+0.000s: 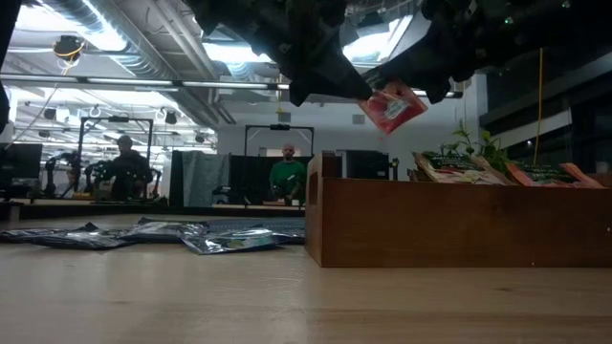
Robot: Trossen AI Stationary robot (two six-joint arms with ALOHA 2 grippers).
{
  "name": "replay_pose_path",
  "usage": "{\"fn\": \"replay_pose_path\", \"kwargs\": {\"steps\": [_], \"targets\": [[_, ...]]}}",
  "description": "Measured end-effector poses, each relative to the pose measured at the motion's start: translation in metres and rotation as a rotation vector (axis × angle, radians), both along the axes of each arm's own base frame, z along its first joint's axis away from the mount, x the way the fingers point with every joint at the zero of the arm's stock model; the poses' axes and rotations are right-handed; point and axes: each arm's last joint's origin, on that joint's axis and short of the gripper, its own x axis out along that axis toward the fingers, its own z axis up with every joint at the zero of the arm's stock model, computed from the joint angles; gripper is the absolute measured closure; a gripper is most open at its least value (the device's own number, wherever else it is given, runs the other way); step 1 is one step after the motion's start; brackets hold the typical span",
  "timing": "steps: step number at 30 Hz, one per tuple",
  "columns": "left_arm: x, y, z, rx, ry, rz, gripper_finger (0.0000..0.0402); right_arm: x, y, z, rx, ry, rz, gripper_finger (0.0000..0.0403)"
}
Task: Pick & Place Tea
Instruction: Put the orange tea bag into the right section of the wooden organizer
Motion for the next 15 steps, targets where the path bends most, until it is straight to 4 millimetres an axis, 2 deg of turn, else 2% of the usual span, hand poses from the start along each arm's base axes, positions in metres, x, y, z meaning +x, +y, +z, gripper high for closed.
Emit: {"fn": "replay_pose_path", "kwargs": {"steps": [7,15], "targets": [[0.0,-0.0001,0.0,-0.002,0.0,-0.001,0.0395,0.0,0.0,0.0,-0.005,0.0,0.002,0.0395],[-0.0003,-0.0002,-0.0005,-0.042,0.006,0.024,0.0393,0.0,0.0011,-0.0001,0.017,0.002,0.032,0.0398]]}}
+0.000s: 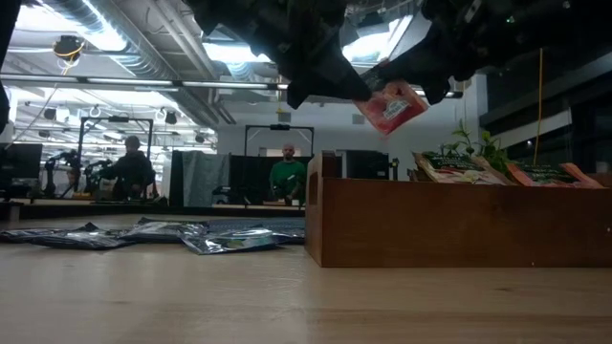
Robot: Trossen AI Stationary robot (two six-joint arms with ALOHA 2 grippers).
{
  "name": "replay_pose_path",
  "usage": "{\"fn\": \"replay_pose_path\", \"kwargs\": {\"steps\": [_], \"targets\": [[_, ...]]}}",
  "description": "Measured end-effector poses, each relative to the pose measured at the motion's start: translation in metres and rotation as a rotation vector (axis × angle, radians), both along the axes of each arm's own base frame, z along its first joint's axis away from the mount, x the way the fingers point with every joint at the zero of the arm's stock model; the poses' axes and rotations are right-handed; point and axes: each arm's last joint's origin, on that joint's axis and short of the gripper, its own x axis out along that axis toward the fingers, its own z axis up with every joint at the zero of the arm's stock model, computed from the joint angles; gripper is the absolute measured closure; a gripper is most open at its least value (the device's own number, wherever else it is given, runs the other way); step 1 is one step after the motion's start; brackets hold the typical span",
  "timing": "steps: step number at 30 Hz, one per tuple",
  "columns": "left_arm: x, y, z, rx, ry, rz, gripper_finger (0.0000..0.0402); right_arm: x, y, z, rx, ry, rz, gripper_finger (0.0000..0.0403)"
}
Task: Pick & Place Tea
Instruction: Put the orange tea bag into the right section of the wooden organizer
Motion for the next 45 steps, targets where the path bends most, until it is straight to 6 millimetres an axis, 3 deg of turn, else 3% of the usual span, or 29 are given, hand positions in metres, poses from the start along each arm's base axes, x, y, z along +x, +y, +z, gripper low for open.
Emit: {"fn": "replay_pose_path", "kwargs": {"steps": [9,17,25,31,39,45], "targets": [[-0.005,0.0,-0.007,-0.011,0.088,-0.011,0.0365,-0.018,0.009,-0.005,0.173,0.164,0.03,0.0399],[-0.005,0.0,-0.007,-0.013,0.093,-0.014,0.0362,-0.053,0.023,0.015,0.346,0.22,0.163,0.0398],[-0.005,0.0,-0.007,-0.011,0.092,-0.013,0.0365,-0.072,0.037,0.006,0.399,0.333,0.059,0.0398],[-0.005,0.0,-0.007,-0.005,0.091,-0.017,0.0362,-0.078,0.042,-0.024,0.439,0.294,0.033,0.0398],[-0.005,0.0,-0.007,-0.006,0.092,-0.017,0.0364,-0.092,0.034,-0.065,0.506,0.128,0.013,0.0398],[-0.005,0.0,-0.007,-0.011,0.092,-0.013,0.0363,-0.1,0.029,-0.08,0.543,0.118,-0.028,0.0398]]}}
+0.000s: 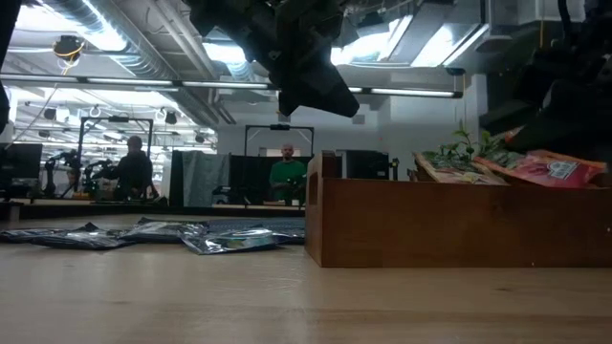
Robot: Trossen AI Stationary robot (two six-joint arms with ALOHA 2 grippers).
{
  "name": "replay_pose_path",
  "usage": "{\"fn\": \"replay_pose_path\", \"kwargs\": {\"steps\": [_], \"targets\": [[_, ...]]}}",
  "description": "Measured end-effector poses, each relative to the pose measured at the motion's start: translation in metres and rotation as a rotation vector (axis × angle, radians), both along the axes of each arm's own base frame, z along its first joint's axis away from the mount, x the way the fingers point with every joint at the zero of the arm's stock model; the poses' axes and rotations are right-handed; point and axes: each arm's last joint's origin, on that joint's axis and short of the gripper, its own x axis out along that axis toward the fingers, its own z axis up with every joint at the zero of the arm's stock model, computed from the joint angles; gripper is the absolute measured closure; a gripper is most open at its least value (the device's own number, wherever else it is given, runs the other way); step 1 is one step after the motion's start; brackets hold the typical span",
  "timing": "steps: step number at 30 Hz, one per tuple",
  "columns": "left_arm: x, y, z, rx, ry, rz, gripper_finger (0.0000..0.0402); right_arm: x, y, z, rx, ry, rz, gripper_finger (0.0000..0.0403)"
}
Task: Pick & Place Tea
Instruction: Put the orange tea bag into the right section of the wooden organizer
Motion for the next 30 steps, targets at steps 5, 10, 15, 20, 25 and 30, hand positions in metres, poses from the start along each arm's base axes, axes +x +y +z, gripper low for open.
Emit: {"fn": "replay_pose_path", "kwargs": {"steps": [5,10,15,20,25,30], "targets": [[0.0,0.0,0.0,0.001,0.0,0.001,0.0366,0.0,0.0,0.0,0.0,-0.004,0.0,0.0396],[0.0,0.0,0.0,0.001,0.0,0.002,0.0362,0.0,0.0,0.0,0.02,-0.001,-0.006,0.037],[0.0,0.0,0.0,0.002,0.0,0.003,0.0364,0.0,0.001,0.0,0.041,0.006,0.012,0.0317],[0.0,0.0,0.001,-0.001,-0.008,0.005,0.0365,0.0,0.001,0.001,-0.011,-0.003,0.039,0.0275],[0.001,0.0,0.002,-0.001,-0.026,0.005,0.0362,0.013,0.004,0.023,-0.153,-0.051,0.148,0.0266],[0.001,0.0,0.002,-0.02,-0.025,0.019,0.0365,0.028,0.004,0.055,-0.35,0.109,0.261,0.0265]]}}
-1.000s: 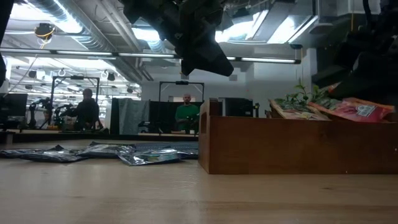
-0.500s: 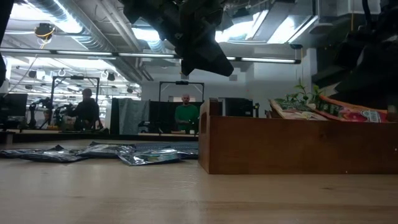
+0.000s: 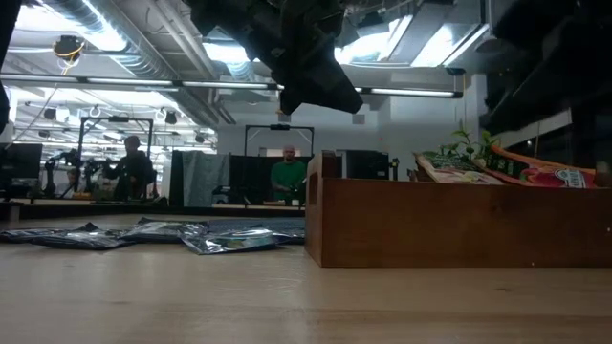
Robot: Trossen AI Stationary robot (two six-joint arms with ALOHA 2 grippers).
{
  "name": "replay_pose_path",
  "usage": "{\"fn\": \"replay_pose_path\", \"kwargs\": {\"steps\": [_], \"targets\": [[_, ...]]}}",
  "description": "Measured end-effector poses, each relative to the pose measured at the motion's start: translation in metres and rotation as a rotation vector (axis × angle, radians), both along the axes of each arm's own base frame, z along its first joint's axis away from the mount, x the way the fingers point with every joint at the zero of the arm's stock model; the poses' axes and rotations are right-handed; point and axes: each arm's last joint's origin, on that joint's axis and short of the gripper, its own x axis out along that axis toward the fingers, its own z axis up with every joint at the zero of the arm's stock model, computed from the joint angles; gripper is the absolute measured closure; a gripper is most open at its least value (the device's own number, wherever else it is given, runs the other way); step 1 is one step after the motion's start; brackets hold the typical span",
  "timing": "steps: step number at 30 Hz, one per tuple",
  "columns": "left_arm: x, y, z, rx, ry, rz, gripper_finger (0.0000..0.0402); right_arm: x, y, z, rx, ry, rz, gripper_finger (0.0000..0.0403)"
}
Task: Pick & Place Tea
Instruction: Put the orange tea bag into the right section of the wooden organizer
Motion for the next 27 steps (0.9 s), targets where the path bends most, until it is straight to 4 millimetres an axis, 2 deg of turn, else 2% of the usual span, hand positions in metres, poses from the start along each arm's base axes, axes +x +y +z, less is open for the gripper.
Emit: {"fn": "replay_pose_path", "kwargs": {"steps": [5,8,17,23,27], "targets": [[0.0,0.0,0.0,-0.003,0.0,0.001,0.0364,0.015,0.0,0.03,-0.196,0.159,0.084,0.0265],[0.0,0.0,0.0,-0.003,0.001,0.001,0.0362,0.03,0.001,0.037,-0.257,0.242,0.138,0.0265],[0.0,0.0,0.0,-0.002,0.004,0.0,0.0366,0.07,-0.001,0.016,-0.293,0.456,0.287,0.0265],[0.0,-0.002,0.0,0.0,0.004,-0.007,0.0361,0.077,-0.004,0.008,-0.302,0.494,0.288,0.0269],[0.0,-0.003,0.0,0.001,0.005,-0.009,0.0365,0.076,-0.004,0.01,-0.27,0.491,0.308,0.03]]}}
